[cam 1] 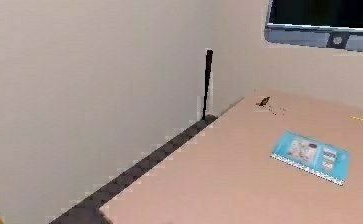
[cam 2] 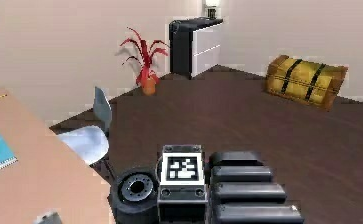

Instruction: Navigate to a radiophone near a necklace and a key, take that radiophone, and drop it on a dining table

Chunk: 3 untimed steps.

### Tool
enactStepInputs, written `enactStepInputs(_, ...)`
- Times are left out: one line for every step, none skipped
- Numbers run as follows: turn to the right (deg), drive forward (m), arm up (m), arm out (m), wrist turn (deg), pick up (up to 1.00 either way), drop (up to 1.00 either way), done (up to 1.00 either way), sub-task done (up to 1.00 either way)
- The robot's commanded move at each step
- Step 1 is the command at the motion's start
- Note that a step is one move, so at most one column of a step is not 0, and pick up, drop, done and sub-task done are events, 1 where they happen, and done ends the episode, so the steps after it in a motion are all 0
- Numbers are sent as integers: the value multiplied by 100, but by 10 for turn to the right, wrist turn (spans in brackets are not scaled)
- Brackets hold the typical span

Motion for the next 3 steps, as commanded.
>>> enactStepInputs(450,0,0,0,0,0,0,0,0)
enactStepInputs(450,0,0,0,0,0,0,0,0)
enactStepInputs(150,0,0,0,0,0,0,0,0)
